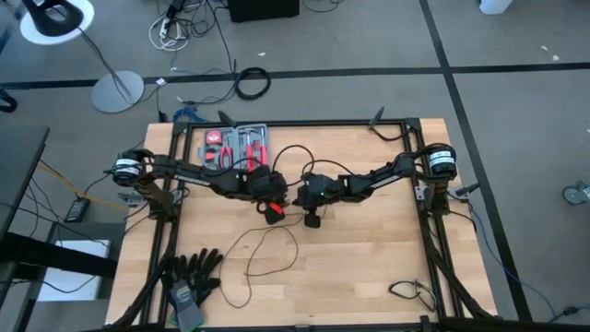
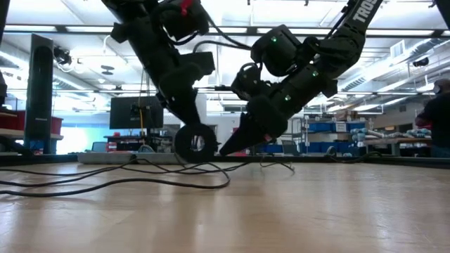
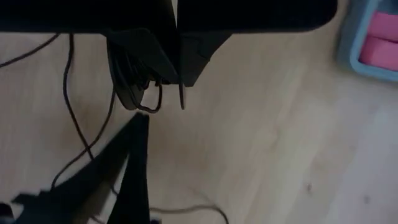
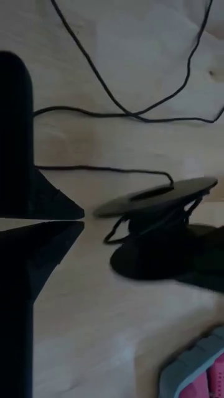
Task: Coil cords
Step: Coil the black wire onto the spool
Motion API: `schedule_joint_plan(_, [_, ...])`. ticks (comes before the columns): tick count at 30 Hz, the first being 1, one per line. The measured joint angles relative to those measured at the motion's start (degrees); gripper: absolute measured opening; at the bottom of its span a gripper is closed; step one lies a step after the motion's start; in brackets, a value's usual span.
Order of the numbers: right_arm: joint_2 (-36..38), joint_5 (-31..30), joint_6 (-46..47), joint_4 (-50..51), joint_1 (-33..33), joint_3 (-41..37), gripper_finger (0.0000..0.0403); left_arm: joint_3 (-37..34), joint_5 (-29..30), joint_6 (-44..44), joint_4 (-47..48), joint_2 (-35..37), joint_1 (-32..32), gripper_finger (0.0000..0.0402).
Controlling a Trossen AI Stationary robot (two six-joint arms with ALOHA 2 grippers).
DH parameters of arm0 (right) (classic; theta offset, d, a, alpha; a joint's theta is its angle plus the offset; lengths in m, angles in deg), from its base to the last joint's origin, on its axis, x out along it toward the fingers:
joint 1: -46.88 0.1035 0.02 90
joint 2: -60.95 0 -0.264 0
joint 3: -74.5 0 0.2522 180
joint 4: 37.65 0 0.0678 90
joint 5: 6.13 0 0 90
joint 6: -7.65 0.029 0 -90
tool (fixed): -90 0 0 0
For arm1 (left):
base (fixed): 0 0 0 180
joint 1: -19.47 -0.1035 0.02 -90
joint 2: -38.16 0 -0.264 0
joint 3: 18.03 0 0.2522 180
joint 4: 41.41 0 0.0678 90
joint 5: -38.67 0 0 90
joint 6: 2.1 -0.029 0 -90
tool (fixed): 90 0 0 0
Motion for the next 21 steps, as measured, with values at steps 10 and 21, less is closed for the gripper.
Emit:
schedule_joint_plan(10, [0.0, 0.2, 0.5, -0.4, 0.1, 0.0, 0.0069, -8.3, 2.8, 0.2, -15.7, 0.1, 1.4, 0.0002])
schedule_joint_plan(21, [0.0, 1.4, 1.9, -0.7, 0.1, 0.0, 0.0106, -13.7, 2.4, -1.1, -29.3, 0.2, 1.5, 0.0001])
